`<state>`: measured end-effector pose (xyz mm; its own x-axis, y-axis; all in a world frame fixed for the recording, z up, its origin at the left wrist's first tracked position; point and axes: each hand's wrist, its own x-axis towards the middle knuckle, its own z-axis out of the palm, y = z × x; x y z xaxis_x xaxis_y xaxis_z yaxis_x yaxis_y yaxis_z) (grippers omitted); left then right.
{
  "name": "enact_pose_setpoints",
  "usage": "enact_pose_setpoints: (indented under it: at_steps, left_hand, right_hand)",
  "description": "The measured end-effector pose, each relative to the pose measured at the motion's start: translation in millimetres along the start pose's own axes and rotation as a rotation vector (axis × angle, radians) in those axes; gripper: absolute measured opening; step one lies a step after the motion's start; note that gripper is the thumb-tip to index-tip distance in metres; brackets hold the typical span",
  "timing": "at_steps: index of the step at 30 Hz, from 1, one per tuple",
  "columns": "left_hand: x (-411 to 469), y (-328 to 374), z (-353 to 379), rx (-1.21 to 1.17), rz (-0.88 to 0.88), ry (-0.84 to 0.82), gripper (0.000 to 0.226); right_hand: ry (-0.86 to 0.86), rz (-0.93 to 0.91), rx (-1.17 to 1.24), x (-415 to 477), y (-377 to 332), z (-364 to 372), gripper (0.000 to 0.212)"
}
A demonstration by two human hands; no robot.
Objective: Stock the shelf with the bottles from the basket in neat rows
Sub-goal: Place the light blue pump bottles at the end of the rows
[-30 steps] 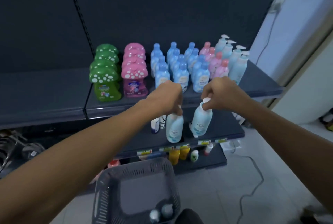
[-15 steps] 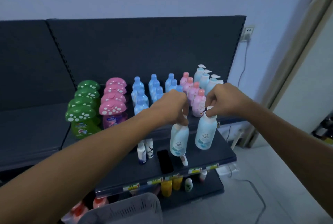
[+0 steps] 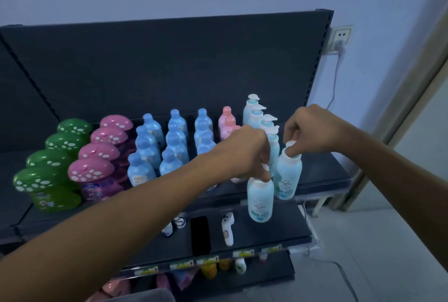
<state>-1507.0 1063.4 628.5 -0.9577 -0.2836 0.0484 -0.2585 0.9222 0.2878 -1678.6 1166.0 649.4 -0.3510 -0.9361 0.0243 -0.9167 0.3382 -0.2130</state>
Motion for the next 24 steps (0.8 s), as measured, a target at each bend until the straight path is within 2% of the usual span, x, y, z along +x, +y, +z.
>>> enact_pose_setpoints:
  at_steps: [12, 24]
  left_hand:
    - [87.7, 33.9, 2.1, -0.039, -0.050, 0.061, 0.025]
    - [161.4, 28.6, 10.2, -0.113, -0.229, 0.181, 0.024]
  right_hand:
    - [-0.015, -0.080, -0.001, 61.4, 89.4, -19.0, 0.012]
    - [-0.010, -0.109, 0.043, 130.2, 129.1, -20.9, 0.016]
